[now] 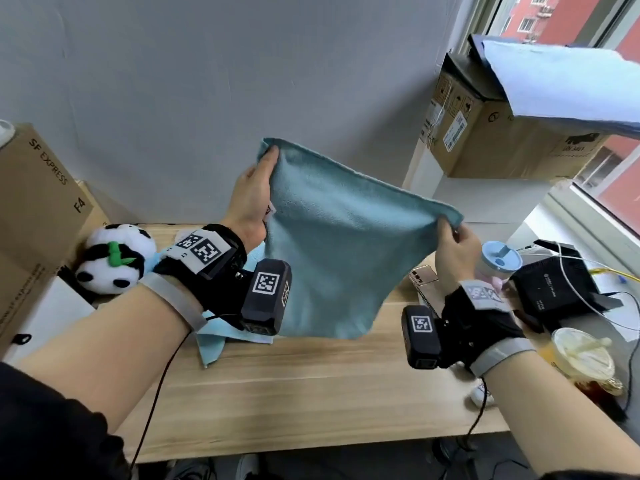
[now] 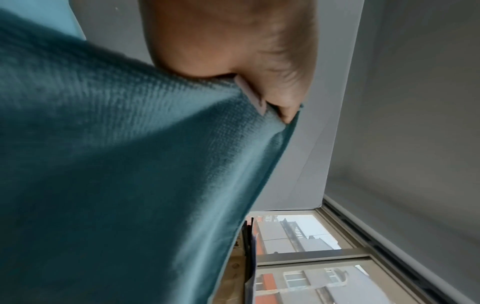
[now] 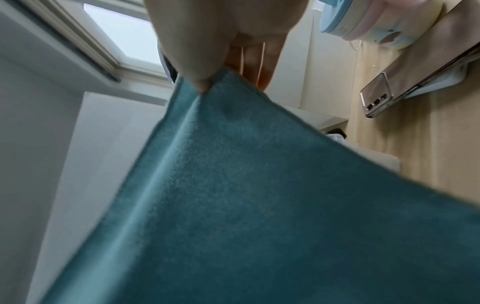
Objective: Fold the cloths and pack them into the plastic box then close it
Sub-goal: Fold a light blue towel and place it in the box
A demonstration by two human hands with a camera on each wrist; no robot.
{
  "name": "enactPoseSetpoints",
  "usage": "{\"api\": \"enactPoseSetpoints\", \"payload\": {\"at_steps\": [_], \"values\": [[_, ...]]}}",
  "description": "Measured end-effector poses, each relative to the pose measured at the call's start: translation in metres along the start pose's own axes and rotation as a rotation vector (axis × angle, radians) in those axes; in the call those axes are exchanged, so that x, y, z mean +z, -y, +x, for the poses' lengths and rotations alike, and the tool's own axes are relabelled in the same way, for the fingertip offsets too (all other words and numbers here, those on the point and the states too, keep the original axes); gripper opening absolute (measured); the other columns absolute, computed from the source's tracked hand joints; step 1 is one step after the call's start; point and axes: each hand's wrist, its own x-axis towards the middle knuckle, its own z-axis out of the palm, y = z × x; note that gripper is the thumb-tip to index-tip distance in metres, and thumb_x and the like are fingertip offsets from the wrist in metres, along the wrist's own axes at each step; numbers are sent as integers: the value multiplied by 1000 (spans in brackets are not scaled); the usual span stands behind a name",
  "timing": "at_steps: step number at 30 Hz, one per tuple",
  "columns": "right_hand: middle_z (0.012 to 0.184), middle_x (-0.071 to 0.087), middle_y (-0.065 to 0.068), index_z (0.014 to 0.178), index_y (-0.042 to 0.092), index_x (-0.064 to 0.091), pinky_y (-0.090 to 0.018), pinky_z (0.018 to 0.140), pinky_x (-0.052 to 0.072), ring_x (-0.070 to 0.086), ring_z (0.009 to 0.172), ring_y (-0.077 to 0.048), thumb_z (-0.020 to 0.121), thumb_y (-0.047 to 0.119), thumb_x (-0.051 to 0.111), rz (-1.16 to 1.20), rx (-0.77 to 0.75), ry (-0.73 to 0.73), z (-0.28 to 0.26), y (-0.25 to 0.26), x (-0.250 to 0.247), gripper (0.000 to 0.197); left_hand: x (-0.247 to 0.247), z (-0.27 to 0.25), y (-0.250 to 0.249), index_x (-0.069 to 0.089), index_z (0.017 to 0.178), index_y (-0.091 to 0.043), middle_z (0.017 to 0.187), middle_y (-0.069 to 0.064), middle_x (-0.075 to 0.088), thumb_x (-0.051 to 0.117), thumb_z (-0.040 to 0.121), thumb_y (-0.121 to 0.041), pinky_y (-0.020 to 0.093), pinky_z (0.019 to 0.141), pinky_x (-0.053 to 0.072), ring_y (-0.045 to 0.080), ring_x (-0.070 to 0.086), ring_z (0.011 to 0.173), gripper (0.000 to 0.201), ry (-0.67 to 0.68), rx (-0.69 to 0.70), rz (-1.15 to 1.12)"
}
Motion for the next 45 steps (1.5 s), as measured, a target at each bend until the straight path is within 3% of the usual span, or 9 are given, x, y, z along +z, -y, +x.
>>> {"api": "enactPoseSetpoints", "payload": {"at_steps": [6,15,19,26,32,34,36,41,45], "values": [[81,59,-2,94,13,66,-29,71,39,48,81,-14,97,25,48,99,32,77,5,-9,4,22,-31,11,48,56,78,-23,68,-1,45,57,91,-22,13,35,34,9,41,45,13,-200,62,348],[76,56,8,87,20,62,-25,75,39,47,76,-7,99,23,45,228,38,29,22,7,3,21,-53,34,59,61,84,-10,75,0,57,57,92,-21,9,54,41,8,49,66,15,-245,58,471],[87,60,13,99,24,61,-16,81,43,53,82,0,99,23,44,310,76,-50,23,6,-3,17,-56,41,55,62,77,-18,70,-4,56,57,92,-26,29,75,46,16,51,74,18,-244,75,417],[72,54,-1,83,11,59,-25,72,36,45,84,-18,93,17,48,22,93,-24,-12,-60,-24,16,-75,14,93,60,83,-12,72,5,52,49,96,-22,20,32,44,12,52,38,20,-114,-151,431],[67,51,-9,61,11,50,-29,65,27,45,77,-22,88,26,47,-290,298,150,-67,-138,-49,31,-133,-12,182,62,78,-13,89,12,61,51,94,-17,41,95,47,21,55,92,20,-132,-393,653],[73,55,-14,67,7,53,-32,69,31,48,81,-23,93,17,48,-374,416,246,-80,-163,-58,29,-145,-26,202,59,71,-13,77,11,57,50,95,-13,43,99,45,22,53,91,25,-104,-481,683],[83,58,-21,67,8,55,-38,78,40,51,85,-26,93,14,47,-458,507,321,-89,-185,-65,28,-148,-42,214,57,66,-10,70,9,53,49,95,-10,23,82,45,21,51,82,30,-63,-521,754],[79,54,-20,60,9,46,-32,71,30,47,82,-24,95,12,43,-568,517,371,-103,-200,-74,36,-147,-65,227,58,76,-5,84,15,55,48,95,-11,27,73,36,19,47,84,23,-47,-570,830],[60,43,-3,57,15,39,-30,68,29,44,76,-21,97,16,43,-532,506,348,-104,-211,-69,41,-137,-61,232,56,86,-4,66,8,50,49,95,-9,7,50,35,17,43,63,12,-101,-479,893]]}}
